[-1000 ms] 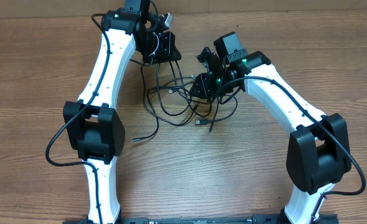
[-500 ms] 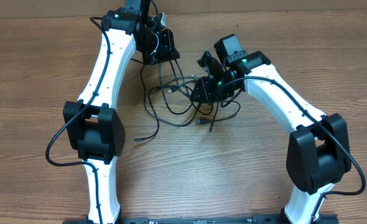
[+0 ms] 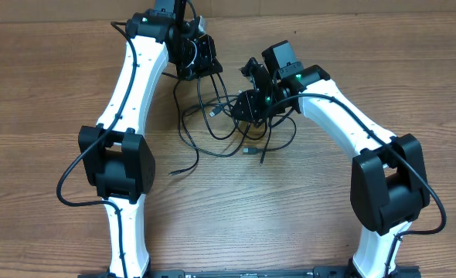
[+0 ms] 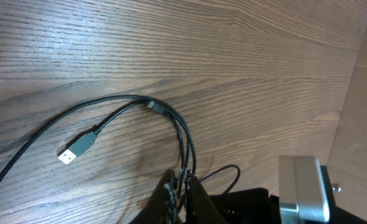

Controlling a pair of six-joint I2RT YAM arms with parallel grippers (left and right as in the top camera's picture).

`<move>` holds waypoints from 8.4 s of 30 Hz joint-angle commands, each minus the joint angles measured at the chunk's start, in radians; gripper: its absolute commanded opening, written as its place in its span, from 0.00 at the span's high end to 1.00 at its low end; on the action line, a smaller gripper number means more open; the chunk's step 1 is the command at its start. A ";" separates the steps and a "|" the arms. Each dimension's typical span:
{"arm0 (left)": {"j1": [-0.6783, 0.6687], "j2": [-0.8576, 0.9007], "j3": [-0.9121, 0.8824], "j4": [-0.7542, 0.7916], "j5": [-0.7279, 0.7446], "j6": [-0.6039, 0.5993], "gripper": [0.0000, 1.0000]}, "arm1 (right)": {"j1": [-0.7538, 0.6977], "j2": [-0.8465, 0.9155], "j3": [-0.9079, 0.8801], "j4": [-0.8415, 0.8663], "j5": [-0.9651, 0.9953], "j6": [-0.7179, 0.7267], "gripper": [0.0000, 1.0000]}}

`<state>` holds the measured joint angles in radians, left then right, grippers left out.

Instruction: Untangle cables

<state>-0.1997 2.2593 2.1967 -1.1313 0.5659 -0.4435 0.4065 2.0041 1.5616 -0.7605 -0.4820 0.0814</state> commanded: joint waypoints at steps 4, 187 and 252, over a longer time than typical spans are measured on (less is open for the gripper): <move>-0.005 -0.006 -0.002 0.002 0.003 -0.017 0.95 | 0.004 0.009 0.010 0.077 0.048 0.000 0.61; -0.004 0.057 0.087 -0.252 -0.717 0.011 0.01 | -0.127 -0.609 0.029 1.069 0.585 -0.181 0.96; 0.012 -0.005 -0.013 -0.559 0.274 0.988 0.02 | -0.127 -0.565 0.029 0.917 0.711 -0.180 0.96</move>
<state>-0.1883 2.2654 2.1826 -1.6867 0.6556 0.4061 0.2829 1.4338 1.5654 0.1608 0.1707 -0.0982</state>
